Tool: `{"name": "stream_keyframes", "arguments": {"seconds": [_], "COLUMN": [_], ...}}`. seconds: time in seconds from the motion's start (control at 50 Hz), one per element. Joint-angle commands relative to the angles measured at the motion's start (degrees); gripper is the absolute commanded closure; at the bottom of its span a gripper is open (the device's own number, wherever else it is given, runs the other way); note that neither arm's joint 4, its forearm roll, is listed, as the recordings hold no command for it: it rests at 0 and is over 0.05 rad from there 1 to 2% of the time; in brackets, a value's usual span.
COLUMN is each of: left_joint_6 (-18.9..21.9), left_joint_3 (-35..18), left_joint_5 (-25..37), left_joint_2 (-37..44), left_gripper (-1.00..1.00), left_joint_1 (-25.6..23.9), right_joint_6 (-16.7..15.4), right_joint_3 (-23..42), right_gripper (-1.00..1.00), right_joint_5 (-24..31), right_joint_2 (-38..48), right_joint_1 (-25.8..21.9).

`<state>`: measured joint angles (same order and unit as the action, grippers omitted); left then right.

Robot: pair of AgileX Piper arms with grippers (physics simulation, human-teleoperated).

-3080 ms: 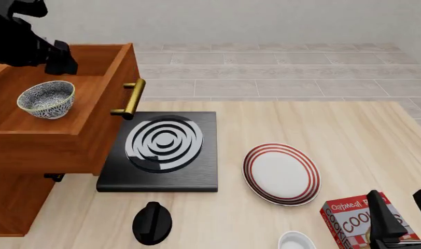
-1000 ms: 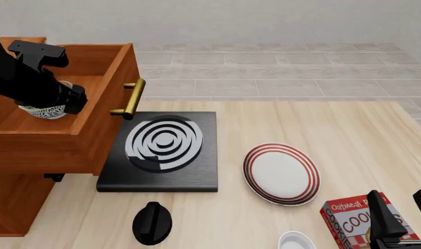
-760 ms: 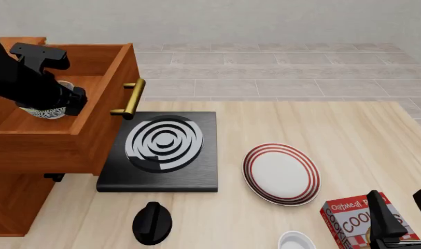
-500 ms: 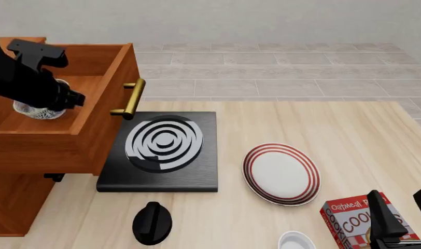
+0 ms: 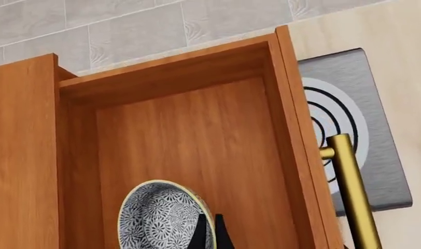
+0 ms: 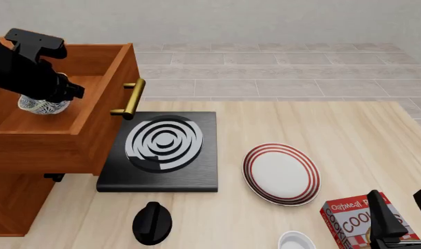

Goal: Pick the akita bowl in the top layer of the wooden cabinet and place it on the plate.

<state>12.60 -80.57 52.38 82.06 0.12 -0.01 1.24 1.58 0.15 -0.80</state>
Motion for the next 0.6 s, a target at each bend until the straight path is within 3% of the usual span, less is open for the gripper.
{"name": "stream_keyframes", "arguments": {"seconds": [0.02,0.6], "left_joint_6": [-1.22,-2.54], "left_joint_3": [-2.63,-8.46], "left_joint_5": [0.87,2.23], "left_joint_2": [0.06,-0.52], "left_gripper": [1.00,1.00], "left_joint_1": [-1.18,-4.45], "right_joint_6": [0.01,0.05], "right_joint_3": [0.07,0.23], "right_gripper": [-1.00,-1.00], "right_joint_5": [0.04,-0.12], "right_joint_2": [-0.01,0.20], "right_joint_1": [0.02,0.14]}}
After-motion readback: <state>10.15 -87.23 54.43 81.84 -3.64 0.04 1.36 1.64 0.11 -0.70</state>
